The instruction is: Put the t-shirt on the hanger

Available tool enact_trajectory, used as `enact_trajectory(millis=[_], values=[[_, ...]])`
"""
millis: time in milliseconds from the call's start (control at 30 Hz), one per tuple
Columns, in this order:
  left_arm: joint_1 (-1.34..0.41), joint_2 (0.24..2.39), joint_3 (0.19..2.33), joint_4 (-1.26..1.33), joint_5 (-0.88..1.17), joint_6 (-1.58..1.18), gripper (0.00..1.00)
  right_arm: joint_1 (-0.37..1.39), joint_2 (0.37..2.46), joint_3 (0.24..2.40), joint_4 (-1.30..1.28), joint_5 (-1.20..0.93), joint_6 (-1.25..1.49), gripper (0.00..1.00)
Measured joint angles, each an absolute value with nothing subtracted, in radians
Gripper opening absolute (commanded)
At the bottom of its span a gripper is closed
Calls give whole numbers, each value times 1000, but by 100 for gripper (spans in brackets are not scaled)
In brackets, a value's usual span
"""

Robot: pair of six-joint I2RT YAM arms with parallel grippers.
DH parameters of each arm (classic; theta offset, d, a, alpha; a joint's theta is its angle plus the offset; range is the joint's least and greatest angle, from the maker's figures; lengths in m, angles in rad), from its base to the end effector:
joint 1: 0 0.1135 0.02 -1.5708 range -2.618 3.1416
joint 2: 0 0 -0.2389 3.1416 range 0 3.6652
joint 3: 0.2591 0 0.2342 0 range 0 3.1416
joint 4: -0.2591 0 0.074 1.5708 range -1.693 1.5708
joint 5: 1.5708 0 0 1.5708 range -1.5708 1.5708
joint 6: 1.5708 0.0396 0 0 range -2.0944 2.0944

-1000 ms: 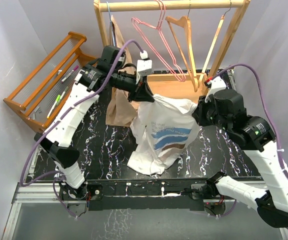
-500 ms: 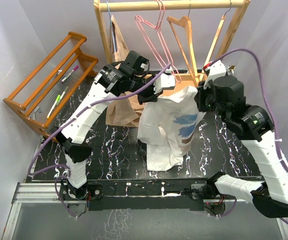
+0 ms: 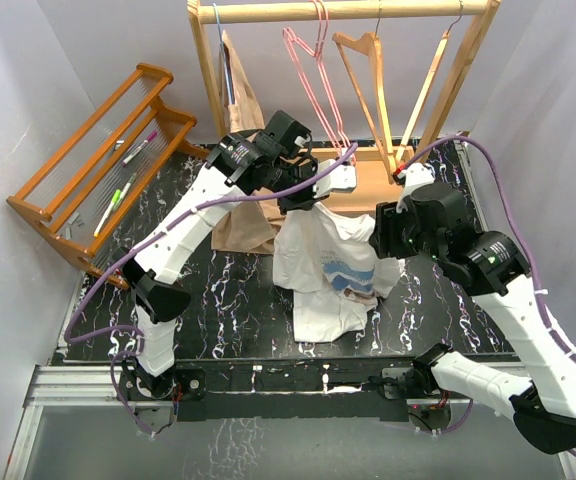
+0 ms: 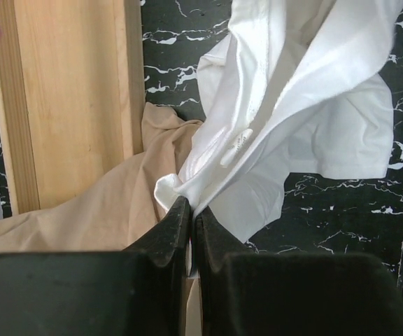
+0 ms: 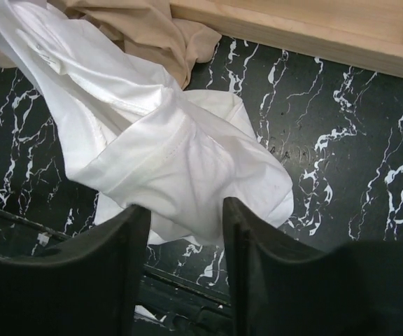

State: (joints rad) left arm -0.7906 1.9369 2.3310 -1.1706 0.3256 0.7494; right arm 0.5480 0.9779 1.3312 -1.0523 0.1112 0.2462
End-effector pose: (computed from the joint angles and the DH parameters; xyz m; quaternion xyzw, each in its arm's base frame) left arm 0.2520 -0.2727 0.4007 0.6785 0.6096 -0.1573 0.3785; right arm 0.1431 0.0822 0.3733 -0.1129 0.8983 0.1166 0.4083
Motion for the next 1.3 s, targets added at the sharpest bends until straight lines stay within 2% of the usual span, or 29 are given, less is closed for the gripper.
enact_trajectory(millis=[267,600,1300], values=[[-819,1933,2315,-1195,352,767,0,548,968,1331,-1036,49,266,64],[-853,1902,2260,-1205,359,769,0,548,970,1287,-947,-1,342,70],[-888,1837,2229,-1205,395,793,0,548,1084,1222,-860,129,378,70]])
